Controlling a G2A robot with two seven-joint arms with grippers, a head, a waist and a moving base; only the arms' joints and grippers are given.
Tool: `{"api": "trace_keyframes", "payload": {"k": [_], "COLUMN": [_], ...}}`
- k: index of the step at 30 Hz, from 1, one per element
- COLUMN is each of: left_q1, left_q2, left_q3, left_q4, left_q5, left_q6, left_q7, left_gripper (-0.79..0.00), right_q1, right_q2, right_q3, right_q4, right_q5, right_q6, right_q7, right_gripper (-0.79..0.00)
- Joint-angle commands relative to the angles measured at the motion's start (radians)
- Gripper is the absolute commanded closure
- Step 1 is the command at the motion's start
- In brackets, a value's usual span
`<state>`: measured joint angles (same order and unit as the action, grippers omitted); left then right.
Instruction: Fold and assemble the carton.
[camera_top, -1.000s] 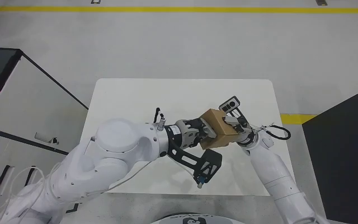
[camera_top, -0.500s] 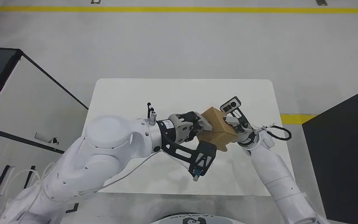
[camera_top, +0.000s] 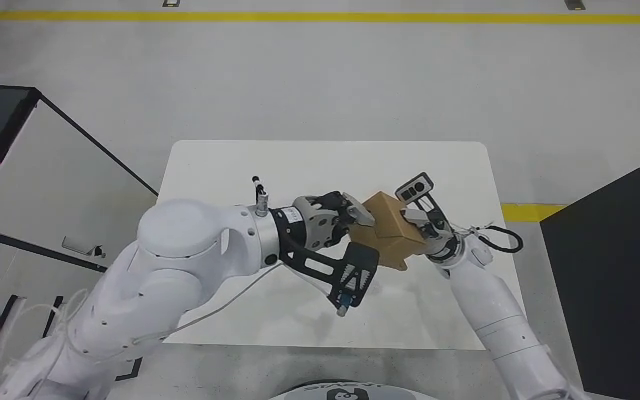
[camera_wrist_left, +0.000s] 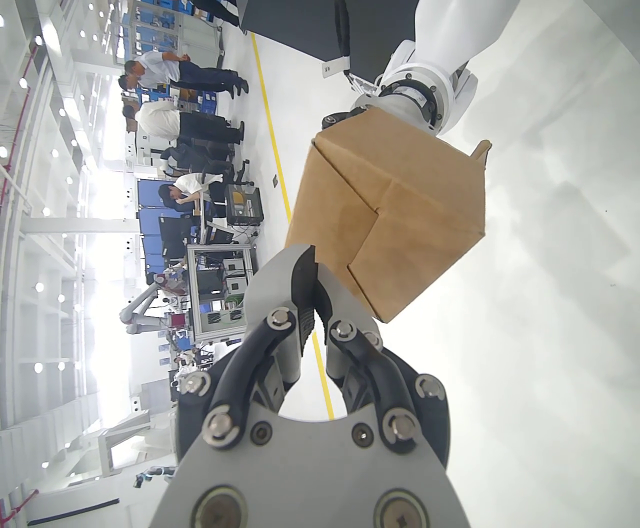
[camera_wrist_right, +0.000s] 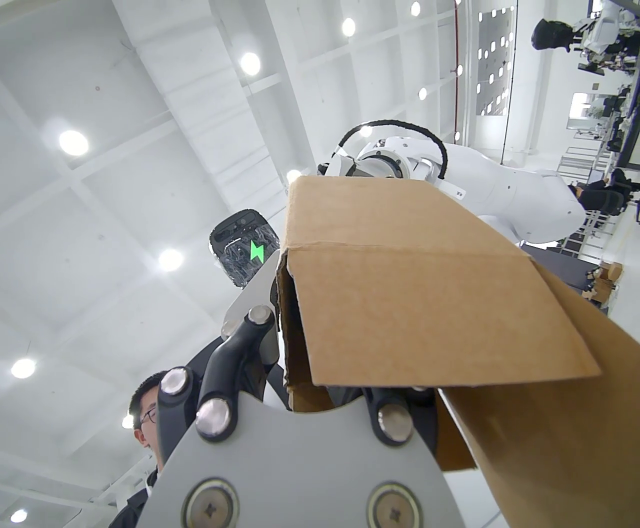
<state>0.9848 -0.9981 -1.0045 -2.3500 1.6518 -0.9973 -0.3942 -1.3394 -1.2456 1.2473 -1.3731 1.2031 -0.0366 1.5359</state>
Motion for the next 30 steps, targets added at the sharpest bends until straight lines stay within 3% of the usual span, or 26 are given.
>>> {"api": "trace_keyframes", "payload": {"k": [1,12,13,14,22,30], "left_q1": [0.000,0.024,0.030,0.032,0.094,0.208], "left_q2": [0.001,0.003,0.005,0.006,0.024,0.084], "left_q3": [-0.008,-0.048,-0.062,-0.077,-0.252,-0.475], "left_q4": [0.000,0.000,0.000,0.000,0.000,0.000], "left_q5": [-0.010,-0.096,-0.120,-0.148,-0.421,-0.715], "left_q6": [-0.002,0.011,0.008,0.008,0.018,-0.015], "left_q7": [0.001,-0.018,-0.030,-0.034,-0.047,-0.108], "left_gripper": [0.000,0.000,-0.585,-0.785,-0.785,-0.785], "right_q1": [-0.001,-0.003,-0.003,-0.003,-0.003,-0.003], "right_q2": [0.000,0.003,0.003,0.003,0.003,0.003], "right_q3": [0.001,0.003,0.004,0.004,0.004,0.004], "right_q4": [-0.001,-0.003,-0.003,-0.003,-0.003,-0.003], "right_q5": [0.003,0.006,0.003,0.003,0.003,0.003], "right_q6": [-0.002,-0.010,-0.012,-0.012,-0.012,-0.012], "right_q7": [0.000,0.000,0.000,0.000,0.000,0.000], "right_gripper": [0.000,0.000,0.000,0.000,0.000,0.000]}}
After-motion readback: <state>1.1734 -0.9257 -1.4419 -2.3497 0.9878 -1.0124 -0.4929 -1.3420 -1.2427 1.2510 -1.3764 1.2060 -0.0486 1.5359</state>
